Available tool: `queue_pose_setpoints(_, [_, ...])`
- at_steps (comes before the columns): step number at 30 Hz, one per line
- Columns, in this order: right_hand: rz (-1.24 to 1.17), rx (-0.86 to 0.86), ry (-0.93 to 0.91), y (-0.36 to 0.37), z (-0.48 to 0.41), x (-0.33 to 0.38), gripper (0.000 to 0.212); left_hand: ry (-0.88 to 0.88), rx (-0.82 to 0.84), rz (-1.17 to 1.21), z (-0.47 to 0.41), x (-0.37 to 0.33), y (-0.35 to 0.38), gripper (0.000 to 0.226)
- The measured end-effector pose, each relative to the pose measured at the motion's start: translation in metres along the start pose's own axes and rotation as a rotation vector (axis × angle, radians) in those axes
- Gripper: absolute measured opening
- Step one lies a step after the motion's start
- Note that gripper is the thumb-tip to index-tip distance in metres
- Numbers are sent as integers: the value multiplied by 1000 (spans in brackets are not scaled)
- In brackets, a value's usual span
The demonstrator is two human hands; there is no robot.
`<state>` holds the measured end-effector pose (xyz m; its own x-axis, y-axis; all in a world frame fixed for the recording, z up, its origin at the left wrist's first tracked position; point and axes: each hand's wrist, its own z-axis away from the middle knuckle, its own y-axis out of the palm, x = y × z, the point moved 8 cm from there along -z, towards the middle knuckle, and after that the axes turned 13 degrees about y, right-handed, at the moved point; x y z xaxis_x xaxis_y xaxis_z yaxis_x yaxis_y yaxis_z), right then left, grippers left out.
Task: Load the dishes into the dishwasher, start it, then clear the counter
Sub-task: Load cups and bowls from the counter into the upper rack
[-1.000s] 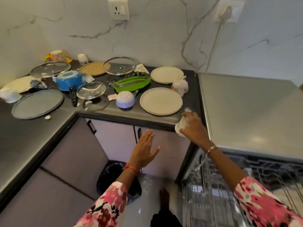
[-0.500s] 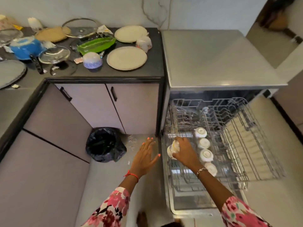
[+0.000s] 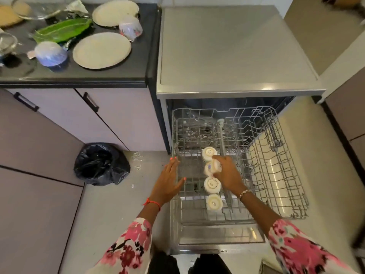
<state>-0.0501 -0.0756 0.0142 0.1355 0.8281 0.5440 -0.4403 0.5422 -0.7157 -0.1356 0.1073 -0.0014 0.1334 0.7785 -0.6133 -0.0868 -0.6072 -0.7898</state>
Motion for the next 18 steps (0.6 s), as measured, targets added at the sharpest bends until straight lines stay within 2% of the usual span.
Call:
queue_pose_setpoints(6, [39, -37, -32, -19, -86, -6, 60, -39, 2, -53, -46, 24, 19, 92])
queue_pose_setpoints(11, [104, -45, -37, -5, -148, 1, 59, -53, -39, -118, -80, 52, 18, 58])
queue_pose_setpoints(13, [164, -53, -55, 4, -168, 3, 60, -66, -38, -139, -89, 62, 20, 53])
queue_pose_setpoints(16, [196, -25, -47, 18, -190, -2, 59, -10, -29, -200, -93, 67, 26, 58])
queue_pose_setpoints(18, [214, -5, -17, 28, -203, -7, 59, -5, -39, -177, -92, 73, 32, 73])
